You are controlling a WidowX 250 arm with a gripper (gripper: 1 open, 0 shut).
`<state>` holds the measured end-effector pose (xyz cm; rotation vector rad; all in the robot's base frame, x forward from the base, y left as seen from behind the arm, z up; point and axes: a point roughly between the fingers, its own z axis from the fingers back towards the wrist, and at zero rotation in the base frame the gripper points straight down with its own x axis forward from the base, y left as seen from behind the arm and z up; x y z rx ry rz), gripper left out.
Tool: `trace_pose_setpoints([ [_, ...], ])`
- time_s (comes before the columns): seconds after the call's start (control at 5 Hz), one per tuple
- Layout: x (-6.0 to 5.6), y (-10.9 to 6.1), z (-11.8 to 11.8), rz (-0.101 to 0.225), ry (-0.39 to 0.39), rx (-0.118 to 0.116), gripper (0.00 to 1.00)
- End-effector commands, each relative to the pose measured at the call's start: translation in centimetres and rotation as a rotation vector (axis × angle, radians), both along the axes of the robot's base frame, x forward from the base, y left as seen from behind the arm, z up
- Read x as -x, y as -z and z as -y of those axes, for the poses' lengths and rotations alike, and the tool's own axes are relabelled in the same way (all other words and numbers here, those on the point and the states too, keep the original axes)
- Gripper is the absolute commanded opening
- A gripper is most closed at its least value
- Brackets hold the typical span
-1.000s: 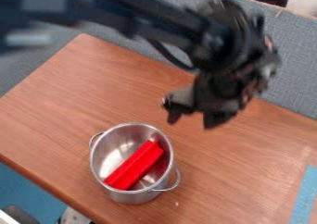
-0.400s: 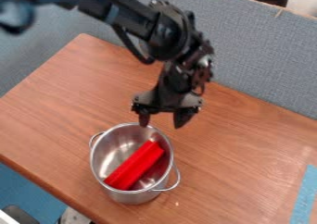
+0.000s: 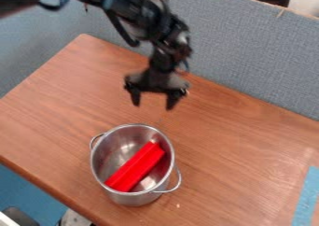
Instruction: Put the red object in the metal pot
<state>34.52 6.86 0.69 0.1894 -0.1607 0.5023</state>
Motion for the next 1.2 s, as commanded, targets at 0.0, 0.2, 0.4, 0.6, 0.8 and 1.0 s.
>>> trace_pose_setpoints([
  [0.0,-2.1,-4.9,-4.1,0.095,0.083,0.014,1.00],
  [0.2,-3.7,-7.2,-4.0,0.110,0.240,0.058,1.00],
  [0.4,-2.1,-7.5,-7.3,0.093,0.240,0.111,1.00],
  [0.6,-2.6,-6.1,-10.6,0.087,0.236,0.122,1.00],
  [0.8,-4.4,-10.4,-7.0,0.095,0.394,0.133,1.00],
  [1.0,-6.0,-15.1,-2.0,0.079,0.617,0.163,0.00],
])
